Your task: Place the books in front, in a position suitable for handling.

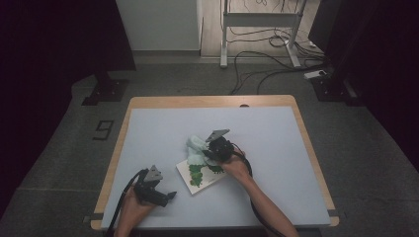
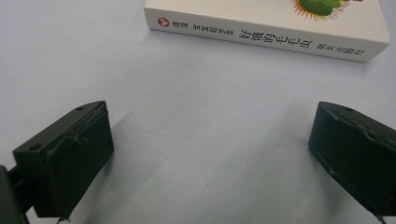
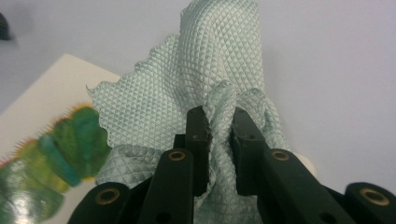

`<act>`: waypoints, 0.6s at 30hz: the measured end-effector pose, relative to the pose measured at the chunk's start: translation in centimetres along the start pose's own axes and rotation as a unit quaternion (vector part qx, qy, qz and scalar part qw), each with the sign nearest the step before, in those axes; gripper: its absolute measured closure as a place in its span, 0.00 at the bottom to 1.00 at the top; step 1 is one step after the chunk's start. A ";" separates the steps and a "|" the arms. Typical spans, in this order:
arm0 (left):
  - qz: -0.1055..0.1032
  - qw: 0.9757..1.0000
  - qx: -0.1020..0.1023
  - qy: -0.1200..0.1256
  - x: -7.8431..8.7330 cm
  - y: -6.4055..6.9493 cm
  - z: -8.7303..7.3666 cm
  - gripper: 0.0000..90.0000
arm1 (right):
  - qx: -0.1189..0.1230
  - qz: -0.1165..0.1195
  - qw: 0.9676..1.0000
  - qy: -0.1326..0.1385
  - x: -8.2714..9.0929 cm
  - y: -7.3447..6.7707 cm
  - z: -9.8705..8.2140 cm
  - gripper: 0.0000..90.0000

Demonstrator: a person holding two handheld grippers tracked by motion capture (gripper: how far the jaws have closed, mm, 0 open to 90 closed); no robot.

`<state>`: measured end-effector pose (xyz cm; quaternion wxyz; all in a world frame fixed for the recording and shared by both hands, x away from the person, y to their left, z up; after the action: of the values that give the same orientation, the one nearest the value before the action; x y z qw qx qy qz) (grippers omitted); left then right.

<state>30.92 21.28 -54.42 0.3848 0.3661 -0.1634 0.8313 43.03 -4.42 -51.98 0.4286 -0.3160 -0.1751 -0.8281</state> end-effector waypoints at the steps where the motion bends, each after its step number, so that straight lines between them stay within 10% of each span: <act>1: 0.000 1.000 0.000 0.000 0.0 0.0 0.0 0.00 | -0.002 -0.002 1.000 -0.001 0.1 0.3 -0.1 0.87; 18: 0.000 1.000 0.000 0.000 0.0 0.0 0.0 0.00 | -0.030 -0.036 0.999 -0.005 1.6 3.6 -1.7 0.87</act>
<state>30.93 21.29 -54.42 0.3848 0.3660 -0.1638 0.8314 44.65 -8.38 -52.15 0.3882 -0.3262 -0.1637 -0.8462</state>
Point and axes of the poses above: each handheld gripper's, and its own axes: x roughly backward along the jaws, z roughly out of its top, y roughly to its right, the point moved 2 cm from there along -x, roughly forward along the jaws, and after that the axes turned 1 degree about y, right-handed, at the moved point
